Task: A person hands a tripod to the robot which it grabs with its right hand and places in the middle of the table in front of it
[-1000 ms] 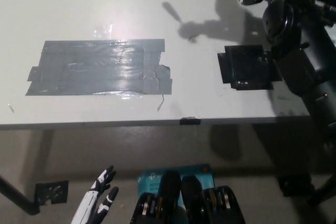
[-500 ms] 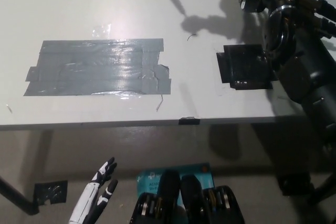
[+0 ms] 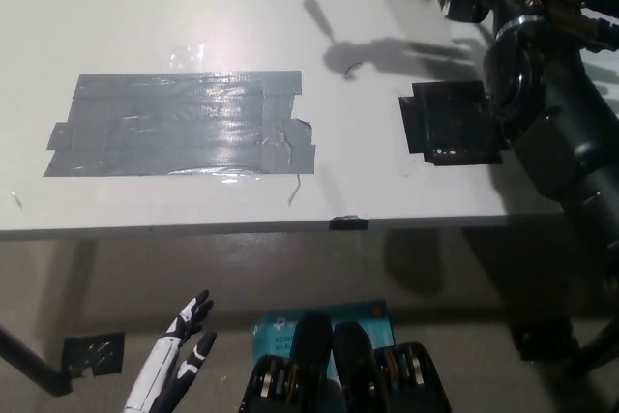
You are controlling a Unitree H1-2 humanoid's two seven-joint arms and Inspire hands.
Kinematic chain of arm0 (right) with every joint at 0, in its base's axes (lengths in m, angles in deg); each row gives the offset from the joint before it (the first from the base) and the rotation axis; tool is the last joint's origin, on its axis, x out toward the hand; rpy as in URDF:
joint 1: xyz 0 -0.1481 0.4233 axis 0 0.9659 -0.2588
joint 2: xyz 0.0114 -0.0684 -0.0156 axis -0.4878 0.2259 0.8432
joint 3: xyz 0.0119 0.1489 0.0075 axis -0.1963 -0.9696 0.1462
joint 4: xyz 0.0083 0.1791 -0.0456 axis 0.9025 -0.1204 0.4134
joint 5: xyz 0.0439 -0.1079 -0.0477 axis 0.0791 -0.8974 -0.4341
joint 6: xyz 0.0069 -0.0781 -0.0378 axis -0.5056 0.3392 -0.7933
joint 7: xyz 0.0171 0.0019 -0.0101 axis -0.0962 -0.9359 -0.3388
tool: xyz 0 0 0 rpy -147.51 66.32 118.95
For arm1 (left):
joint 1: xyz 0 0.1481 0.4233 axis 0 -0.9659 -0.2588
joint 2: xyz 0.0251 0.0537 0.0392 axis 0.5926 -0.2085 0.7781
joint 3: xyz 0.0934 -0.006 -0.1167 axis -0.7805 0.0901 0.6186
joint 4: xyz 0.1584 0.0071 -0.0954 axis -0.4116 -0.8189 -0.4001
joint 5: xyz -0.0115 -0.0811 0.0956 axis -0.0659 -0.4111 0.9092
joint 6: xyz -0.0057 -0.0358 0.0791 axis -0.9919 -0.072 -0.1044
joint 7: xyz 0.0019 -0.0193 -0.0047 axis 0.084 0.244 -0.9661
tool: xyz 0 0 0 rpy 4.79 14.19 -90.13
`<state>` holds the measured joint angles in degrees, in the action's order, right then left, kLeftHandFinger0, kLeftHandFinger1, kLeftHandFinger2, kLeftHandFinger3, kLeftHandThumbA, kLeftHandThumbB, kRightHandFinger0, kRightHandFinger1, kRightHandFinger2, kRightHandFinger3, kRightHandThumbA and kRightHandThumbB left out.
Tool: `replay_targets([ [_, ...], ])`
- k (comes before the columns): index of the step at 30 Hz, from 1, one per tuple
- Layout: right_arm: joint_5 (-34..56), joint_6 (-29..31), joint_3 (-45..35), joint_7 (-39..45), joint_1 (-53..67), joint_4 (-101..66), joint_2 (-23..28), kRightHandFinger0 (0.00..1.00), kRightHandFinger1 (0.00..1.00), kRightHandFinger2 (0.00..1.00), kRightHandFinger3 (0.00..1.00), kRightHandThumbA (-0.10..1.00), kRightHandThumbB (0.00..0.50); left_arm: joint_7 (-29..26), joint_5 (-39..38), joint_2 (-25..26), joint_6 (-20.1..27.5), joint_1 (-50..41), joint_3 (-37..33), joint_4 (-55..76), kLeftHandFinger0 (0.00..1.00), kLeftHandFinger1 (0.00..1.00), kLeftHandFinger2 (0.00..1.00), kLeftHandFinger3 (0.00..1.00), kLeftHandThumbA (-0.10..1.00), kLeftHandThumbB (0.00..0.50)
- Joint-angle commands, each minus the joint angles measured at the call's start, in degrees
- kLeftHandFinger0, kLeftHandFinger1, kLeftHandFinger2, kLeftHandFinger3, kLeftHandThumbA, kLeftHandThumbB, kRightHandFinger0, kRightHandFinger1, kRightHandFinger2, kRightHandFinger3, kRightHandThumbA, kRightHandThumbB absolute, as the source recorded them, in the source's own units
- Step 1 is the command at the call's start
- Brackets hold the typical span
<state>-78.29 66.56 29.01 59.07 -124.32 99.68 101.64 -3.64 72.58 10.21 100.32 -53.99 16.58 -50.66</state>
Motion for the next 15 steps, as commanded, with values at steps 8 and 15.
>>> replay_targets([
  [8, -1.17, 3.11, 3.57, 1.79, 0.81, -5.47, 1.84, 0.0, 0.29, 0.53, 0.36, -0.1, 0.282, -0.16, 0.21, 0.62, 0.74, 1.17, 0.22, 1.34, 1.0, 1.0, 1.0, 1.0, 0.96, 0.254],
  [15, -1.64, 4.17, 5.33, -0.23, 5.32, -4.85, 1.39, 0.0, 0.3, 0.81, 0.28, -0.1, 0.21, 0.13, -0.28, 0.62, 0.99, 1.44, 0.18, 1.16, 1.0, 1.0, 1.0, 1.0, 0.94, 0.249],
])
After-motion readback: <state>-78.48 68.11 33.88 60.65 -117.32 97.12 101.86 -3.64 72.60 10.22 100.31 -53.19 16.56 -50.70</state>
